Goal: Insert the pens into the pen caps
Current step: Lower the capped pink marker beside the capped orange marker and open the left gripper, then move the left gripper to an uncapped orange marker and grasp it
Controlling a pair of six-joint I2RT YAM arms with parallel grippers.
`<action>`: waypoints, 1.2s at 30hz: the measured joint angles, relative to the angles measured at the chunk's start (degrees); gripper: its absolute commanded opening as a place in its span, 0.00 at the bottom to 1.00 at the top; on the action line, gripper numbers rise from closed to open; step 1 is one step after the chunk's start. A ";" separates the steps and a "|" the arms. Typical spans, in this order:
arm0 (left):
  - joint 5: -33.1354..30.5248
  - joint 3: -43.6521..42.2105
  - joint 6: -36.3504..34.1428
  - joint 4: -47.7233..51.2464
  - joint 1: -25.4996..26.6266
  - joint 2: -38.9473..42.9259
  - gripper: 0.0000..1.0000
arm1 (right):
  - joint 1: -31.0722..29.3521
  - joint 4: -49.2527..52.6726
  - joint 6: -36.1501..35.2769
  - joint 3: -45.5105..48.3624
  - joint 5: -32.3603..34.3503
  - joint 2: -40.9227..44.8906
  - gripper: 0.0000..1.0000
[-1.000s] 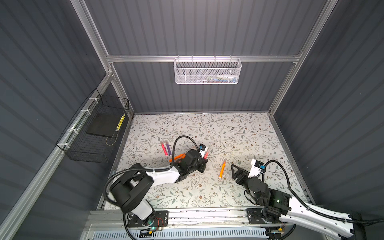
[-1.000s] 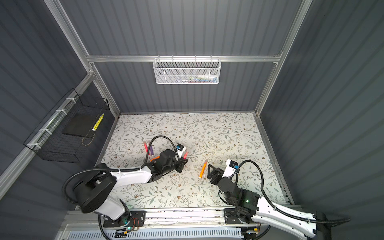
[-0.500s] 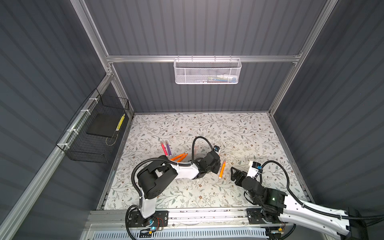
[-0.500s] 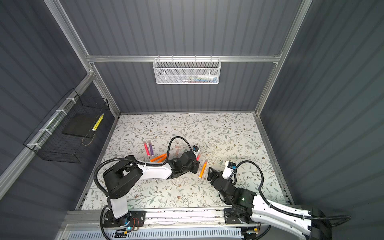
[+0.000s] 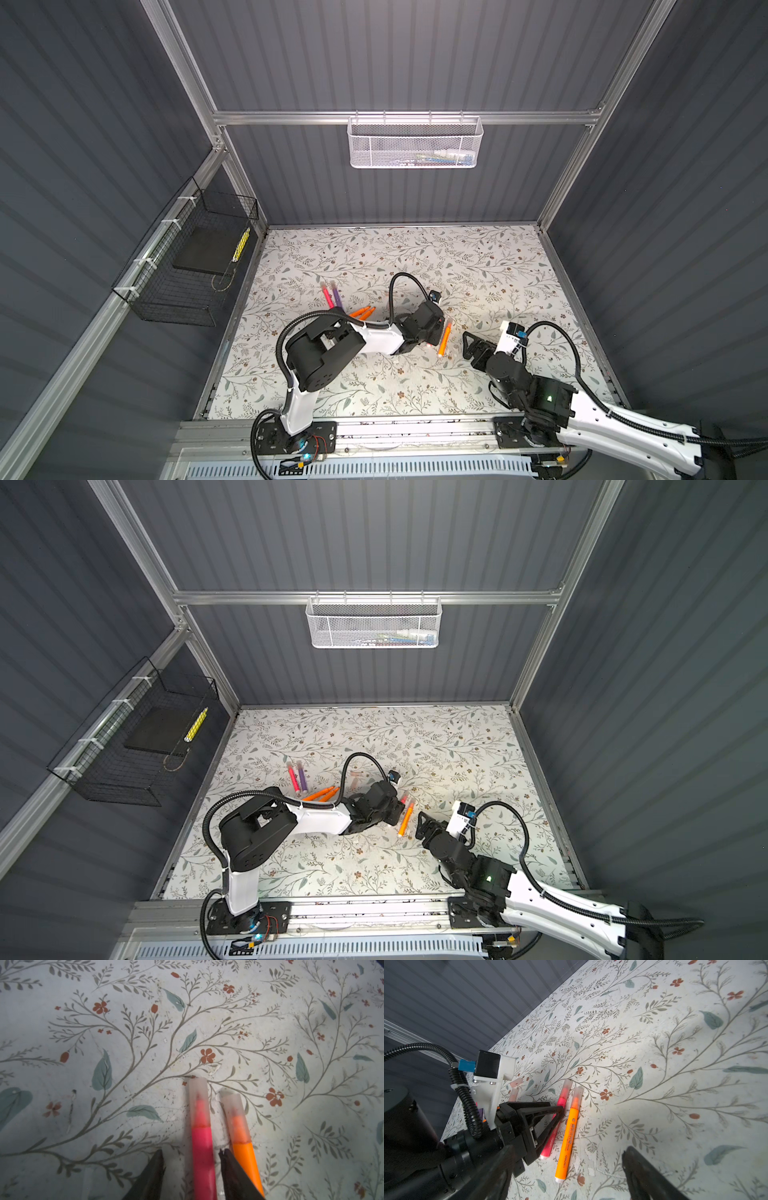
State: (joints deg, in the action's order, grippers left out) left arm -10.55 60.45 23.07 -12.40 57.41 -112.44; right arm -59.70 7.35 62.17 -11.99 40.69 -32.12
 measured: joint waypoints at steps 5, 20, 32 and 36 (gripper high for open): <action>-1.66 0.04 -1.09 3.43 0.00 1.90 0.71 | 0.46 -0.07 -0.24 0.00 -0.44 0.04 0.84; -20.61 -12.33 -1.40 17.38 -13.79 32.65 0.87 | 1.90 -6.86 -4.04 -0.02 -3.67 -5.07 0.86; -23.58 -14.16 2.23 27.65 -14.05 24.30 0.87 | 2.80 -11.98 -4.79 -0.07 -8.24 -11.91 0.87; -22.43 -13.33 2.14 27.82 -15.19 20.83 0.81 | 3.19 -12.24 -4.79 -0.09 -8.66 -11.80 0.87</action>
State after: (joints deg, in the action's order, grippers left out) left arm -32.97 47.11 25.21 15.42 42.22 -91.61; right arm -56.51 -4.89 57.39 -12.08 32.03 -43.92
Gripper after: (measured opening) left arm 0.836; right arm 0.871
